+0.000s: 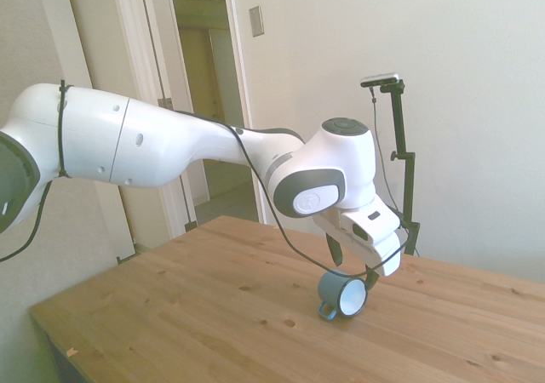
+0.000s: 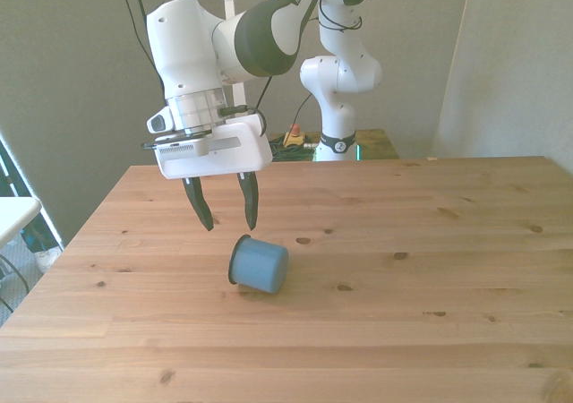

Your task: Flip the mug upright

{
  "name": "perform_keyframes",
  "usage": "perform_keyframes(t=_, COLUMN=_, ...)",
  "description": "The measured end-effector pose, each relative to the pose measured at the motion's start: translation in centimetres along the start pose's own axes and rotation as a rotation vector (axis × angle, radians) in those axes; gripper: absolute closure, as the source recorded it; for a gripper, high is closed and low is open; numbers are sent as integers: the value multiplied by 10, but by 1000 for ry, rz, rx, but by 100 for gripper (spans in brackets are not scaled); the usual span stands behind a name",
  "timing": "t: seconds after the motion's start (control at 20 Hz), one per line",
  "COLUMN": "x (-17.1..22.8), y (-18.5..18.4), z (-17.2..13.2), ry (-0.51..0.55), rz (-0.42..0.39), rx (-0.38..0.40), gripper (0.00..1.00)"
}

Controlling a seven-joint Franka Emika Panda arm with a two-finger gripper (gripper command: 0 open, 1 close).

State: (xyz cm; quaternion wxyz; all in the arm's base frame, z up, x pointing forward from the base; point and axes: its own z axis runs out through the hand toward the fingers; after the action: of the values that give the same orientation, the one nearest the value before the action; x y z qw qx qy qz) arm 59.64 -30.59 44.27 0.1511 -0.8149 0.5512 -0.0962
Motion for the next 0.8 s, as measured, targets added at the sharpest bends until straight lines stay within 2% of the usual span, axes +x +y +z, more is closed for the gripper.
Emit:
perform_keyframes(t=0.3, x=0, y=-12, z=41, ry=-134, rz=-25, rx=55, gripper=0)
perform_keyframes(t=0.55, x=-11, y=-19, z=47, ry=-246, rz=-41, rx=91, gripper=0)
perform_keyframes(t=0.8, x=1, y=-15, z=58, ry=-305, rz=-53, rx=125, gripper=0)
